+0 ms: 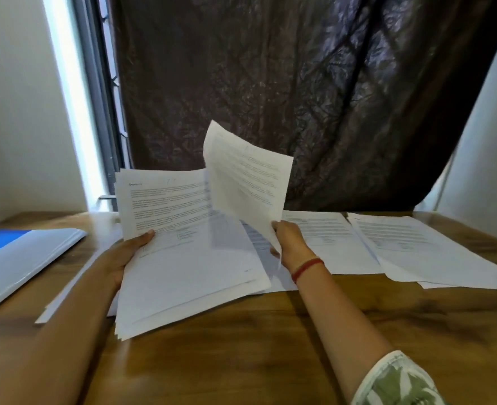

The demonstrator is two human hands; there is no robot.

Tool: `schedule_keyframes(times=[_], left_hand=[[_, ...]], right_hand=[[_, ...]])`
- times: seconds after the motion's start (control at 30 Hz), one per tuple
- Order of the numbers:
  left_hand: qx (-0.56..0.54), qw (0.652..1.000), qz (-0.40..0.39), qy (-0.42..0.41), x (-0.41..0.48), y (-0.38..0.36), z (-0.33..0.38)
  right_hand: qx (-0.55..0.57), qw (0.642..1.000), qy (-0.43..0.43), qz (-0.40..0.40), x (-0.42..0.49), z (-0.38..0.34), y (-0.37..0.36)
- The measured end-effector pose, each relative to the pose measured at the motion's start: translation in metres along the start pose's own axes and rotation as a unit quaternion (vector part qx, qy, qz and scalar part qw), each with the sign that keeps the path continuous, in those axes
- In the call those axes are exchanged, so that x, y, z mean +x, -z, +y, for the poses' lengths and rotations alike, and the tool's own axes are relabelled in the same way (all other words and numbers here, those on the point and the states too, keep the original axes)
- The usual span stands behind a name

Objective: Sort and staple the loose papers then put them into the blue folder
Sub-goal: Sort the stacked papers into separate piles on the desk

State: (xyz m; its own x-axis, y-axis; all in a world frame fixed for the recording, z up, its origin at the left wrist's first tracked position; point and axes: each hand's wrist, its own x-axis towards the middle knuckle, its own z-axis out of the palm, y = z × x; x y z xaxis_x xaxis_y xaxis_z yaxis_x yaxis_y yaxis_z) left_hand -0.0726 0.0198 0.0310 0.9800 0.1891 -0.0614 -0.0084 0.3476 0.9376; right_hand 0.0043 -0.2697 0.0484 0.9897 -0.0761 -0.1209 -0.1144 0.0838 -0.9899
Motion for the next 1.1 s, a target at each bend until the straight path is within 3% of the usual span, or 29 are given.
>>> schedule_keyframes(times=[0.13,0.3,0.5,0.6,0.77,0.87,0.93,1.03,1.1], left_hand=[[0.018,1.000,-0.019,0.007,0.007,-0.065,-0.010],[0.065,0.996,-0.064,0.021,0.014,-0.151,-0.036],[0.065,0.990,-0.108,0.068,0.029,-0.219,-0.076],[0.089,0.985,-0.128,0.074,0.035,-0.233,-0.089],[0.119,0.982,-0.123,0.083,0.043,-0.228,-0.097],[0.117,0.982,-0.129,0.080,0.045,-0.224,-0.099],[0.111,0.982,-0.130,0.080,0.043,-0.224,-0.097],[0.104,0.983,-0.127,0.083,0.039,-0.227,-0.097],[0.100,0.983,-0.131,0.080,0.038,-0.227,-0.097]], right_hand=[[-0.136,0.982,0.088,0.097,0.018,-0.008,0.078],[-0.190,0.967,0.074,0.152,0.043,-0.021,0.182],[-0.300,0.915,0.071,0.261,0.070,-0.026,0.309],[-0.431,0.857,0.079,0.271,0.067,-0.024,0.350],[-0.619,0.723,0.060,0.302,0.077,-0.018,0.375],[-0.689,0.632,0.100,0.340,0.078,-0.016,0.367],[-0.708,0.598,0.138,0.350,0.078,-0.017,0.352],[-0.706,0.620,0.156,0.306,0.075,-0.017,0.318],[-0.698,0.663,0.128,0.239,0.073,-0.007,0.293]])
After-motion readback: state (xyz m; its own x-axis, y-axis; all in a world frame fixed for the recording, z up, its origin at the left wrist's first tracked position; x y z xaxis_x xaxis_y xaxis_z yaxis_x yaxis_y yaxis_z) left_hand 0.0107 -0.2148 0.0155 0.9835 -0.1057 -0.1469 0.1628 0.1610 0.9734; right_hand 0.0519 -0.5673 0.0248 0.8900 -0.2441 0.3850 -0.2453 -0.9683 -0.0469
